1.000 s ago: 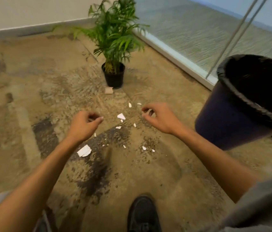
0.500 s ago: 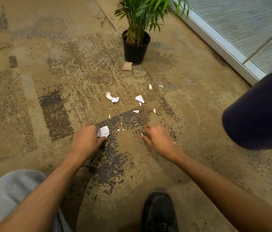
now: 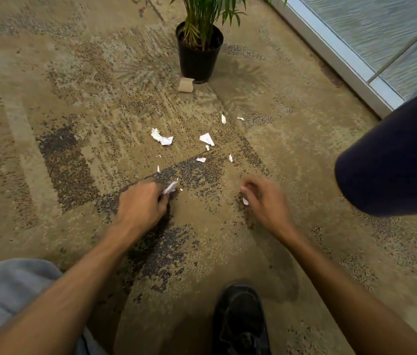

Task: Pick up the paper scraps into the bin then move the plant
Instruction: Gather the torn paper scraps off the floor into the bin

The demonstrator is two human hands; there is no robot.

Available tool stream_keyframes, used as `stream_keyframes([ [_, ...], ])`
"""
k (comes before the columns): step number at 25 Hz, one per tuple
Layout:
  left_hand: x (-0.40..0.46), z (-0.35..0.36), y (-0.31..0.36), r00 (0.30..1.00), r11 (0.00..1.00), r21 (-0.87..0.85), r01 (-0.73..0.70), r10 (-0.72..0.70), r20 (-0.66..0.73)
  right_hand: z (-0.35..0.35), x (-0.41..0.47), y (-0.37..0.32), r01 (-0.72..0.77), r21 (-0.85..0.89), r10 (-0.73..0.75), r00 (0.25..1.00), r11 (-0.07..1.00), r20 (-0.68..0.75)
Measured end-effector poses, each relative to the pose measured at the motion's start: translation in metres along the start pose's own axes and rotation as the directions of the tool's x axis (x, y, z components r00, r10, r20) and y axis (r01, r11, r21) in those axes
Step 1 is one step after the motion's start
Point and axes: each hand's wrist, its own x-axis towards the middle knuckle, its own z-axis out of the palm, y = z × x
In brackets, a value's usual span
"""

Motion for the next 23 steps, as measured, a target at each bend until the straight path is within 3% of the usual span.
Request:
stream_keyframes([
  [4,0.002,0.002,0.007,0.999,0.999,0.033,-0.036,0.036,-0.012,-0.013,-0.016,0.023,-0.066,-0.048,0.072,0.988,0.997,0.136],
  [14,0.010,0.011,0.021,0.992,0.992,-0.011,-0.124,0.124,0.035,0.010,-0.013,0.019,0.117,-0.148,-0.102,0.989,0.982,0.103],
  [19,0.016,0.007,0.018,0.997,0.986,-0.153,-0.071,0.069,-0.022,-0.011,-0.017,0.041,-0.101,0.037,0.103,0.993,0.994,-0.060],
  [23,0.021,0.009,0.016,0.999,0.975,-0.221,-0.033,0.025,-0.040,-0.021,-0.030,0.057,-0.177,-0.023,0.176,0.984,0.984,-0.036],
])
